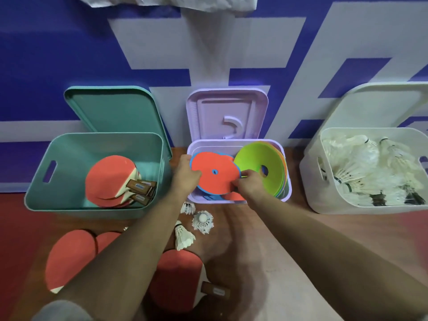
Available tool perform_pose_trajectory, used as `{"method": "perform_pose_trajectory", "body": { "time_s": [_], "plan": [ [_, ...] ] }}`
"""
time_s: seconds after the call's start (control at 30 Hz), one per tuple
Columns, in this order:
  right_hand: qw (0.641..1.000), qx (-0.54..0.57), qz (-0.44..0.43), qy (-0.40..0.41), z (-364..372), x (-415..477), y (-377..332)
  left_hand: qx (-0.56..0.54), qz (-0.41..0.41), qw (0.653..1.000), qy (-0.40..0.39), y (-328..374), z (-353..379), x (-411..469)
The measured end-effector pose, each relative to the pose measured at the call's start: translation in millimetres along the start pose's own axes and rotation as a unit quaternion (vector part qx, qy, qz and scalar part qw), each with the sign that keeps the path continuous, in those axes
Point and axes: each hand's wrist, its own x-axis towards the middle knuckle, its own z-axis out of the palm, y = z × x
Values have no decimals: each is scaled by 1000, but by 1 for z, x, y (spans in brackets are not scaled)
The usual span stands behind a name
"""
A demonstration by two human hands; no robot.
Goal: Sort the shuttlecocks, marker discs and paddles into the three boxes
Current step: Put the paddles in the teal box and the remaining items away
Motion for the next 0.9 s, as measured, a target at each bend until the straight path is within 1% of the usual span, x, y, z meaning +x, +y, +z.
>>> {"method": "perform_pose_trajectory", "body": {
  "time_s": [0.07, 0.13, 0.2, 0.27, 0.33, 0.43, 0.57, 0.63, 0.77, 0.87, 0.9],
  "plan": [
    [1000, -20, 1, -15, 3, 0, 0, 60, 8, 998, -6, -4, 2, 7],
    [997, -55, -2, -45, 2, -7, -2, 129, 41, 989, -57, -6, 5, 11],
    [990, -120, -34, -60, -2, -11, -2, 207, 78, 969, -111, -6, 7, 9],
    [975, -201, -85, -46, -7, -16, -1, 247, 100, 956, -125, -7, 5, 6],
    [963, -234, -124, -40, -13, -25, -2, 202, 86, 969, -110, -13, -1, 1],
    [951, -230, -207, -26, -17, -42, -3, 124, 94, 986, -64, -24, -15, -19],
    [927, -222, -298, -57, -8, -79, -2, 95, 86, 991, -33, -44, -35, -62],
    [920, -214, -320, -79, 1, -96, 3, 78, 79, 994, -15, -59, -43, -87],
    [909, -200, -343, -128, 18, -124, 17, 85, 28, 996, 12, -103, -55, -133],
    [915, -230, -283, -175, 35, -145, 38, 116, -38, 992, 18, -149, -58, -160],
    [911, -235, -285, -185, 38, -147, 48, 130, -56, 990, 22, -166, -57, -169]
  ]
}}
